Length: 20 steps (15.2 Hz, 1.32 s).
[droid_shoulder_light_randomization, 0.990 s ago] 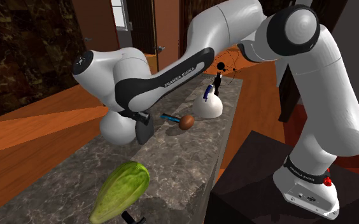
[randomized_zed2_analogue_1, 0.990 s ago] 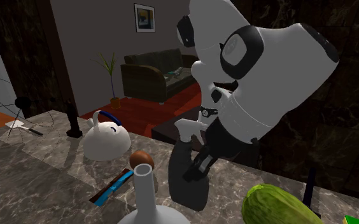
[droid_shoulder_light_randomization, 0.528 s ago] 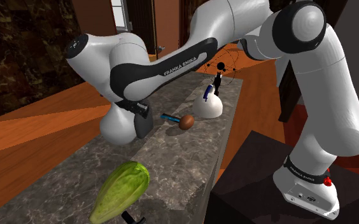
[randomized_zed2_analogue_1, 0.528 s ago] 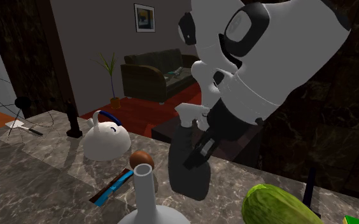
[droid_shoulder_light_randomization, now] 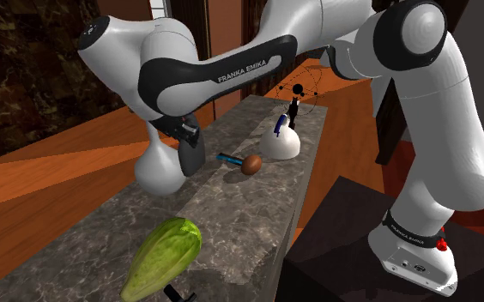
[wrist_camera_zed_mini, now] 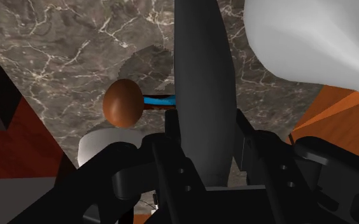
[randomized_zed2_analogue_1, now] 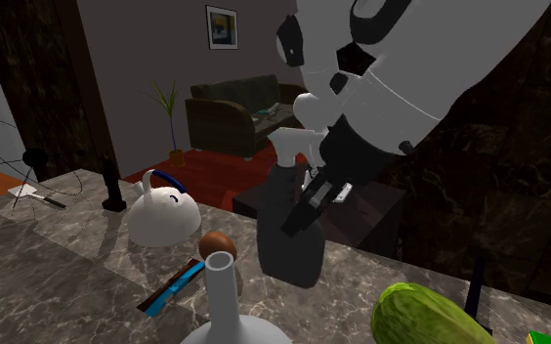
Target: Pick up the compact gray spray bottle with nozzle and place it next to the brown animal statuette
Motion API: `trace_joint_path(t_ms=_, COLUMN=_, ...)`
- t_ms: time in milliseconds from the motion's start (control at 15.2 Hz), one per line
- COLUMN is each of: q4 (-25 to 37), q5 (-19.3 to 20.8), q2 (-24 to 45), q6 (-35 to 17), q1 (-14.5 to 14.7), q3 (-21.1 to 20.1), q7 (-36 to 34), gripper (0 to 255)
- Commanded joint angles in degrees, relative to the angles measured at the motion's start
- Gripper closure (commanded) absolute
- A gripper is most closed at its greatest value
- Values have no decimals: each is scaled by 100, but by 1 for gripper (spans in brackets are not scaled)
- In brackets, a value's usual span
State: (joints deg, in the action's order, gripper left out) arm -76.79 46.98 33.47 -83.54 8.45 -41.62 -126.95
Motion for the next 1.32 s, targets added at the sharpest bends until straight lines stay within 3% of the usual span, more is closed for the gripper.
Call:
trace_joint_path(t_ms=0, q4=142, q5=-9, q2=-18, q6=128, q1=38, q3=-5, q7=76, gripper=255)
trace_joint_path(t_ms=660, q4=917, q5=20, q2=-32, q6=759, q1=274, q3=7, q7=452, gripper=255)
trace_joint_path(t_ms=1254, q4=1914, q5=197, q2=124, q6=1427, q1=661, q3=95, q7=862, gripper=255)
